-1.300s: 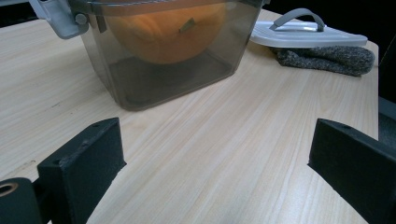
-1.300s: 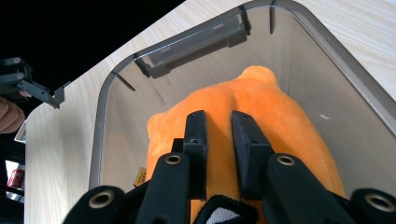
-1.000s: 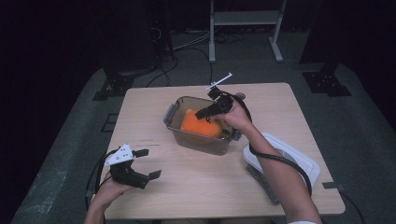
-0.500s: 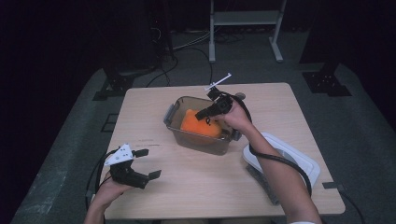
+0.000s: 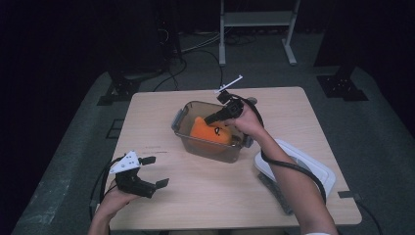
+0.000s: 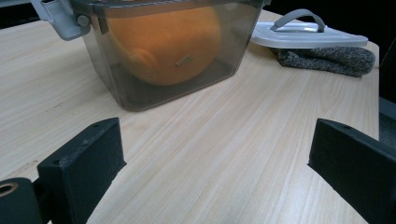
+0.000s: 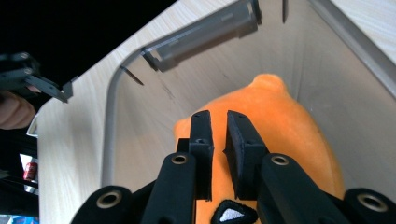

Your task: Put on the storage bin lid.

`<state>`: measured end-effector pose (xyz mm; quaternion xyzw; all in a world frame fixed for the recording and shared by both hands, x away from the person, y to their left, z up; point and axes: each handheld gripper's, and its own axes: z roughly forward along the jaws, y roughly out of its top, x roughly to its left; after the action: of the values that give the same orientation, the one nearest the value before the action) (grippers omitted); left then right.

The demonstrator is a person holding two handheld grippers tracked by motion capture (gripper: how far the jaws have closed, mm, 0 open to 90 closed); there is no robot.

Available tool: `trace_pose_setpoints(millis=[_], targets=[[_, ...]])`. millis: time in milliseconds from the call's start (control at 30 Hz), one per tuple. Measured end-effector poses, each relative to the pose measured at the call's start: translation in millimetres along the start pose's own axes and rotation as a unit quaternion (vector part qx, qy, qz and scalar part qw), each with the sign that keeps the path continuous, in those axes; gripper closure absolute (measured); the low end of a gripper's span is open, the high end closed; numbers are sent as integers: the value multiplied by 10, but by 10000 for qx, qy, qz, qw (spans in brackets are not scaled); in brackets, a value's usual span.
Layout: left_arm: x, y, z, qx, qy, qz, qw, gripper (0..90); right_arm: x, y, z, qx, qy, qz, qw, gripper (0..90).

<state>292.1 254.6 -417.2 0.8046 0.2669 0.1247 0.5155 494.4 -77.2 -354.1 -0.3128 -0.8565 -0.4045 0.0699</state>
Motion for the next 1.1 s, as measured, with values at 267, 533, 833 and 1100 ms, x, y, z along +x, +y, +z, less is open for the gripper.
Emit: trace_pose_setpoints(millis=[267, 533, 833, 1100], targets=[[-5, -2, 13, 20, -12, -9, 10000, 25, 53, -31, -137, -74, 31, -106, 9999, 753], [-2, -3, 16, 26, -2, -6, 10000, 25, 76, -135, -401, -261, 57, -153, 9995, 708], [4, -6, 0, 30, 29, 1, 10000, 25, 90, -308, -631, -488, 43, -161, 9987, 643], [1, -14, 18, 78, 7, 7, 10000, 25, 88, -461, -775, -608, 44, -193, 9980, 586]])
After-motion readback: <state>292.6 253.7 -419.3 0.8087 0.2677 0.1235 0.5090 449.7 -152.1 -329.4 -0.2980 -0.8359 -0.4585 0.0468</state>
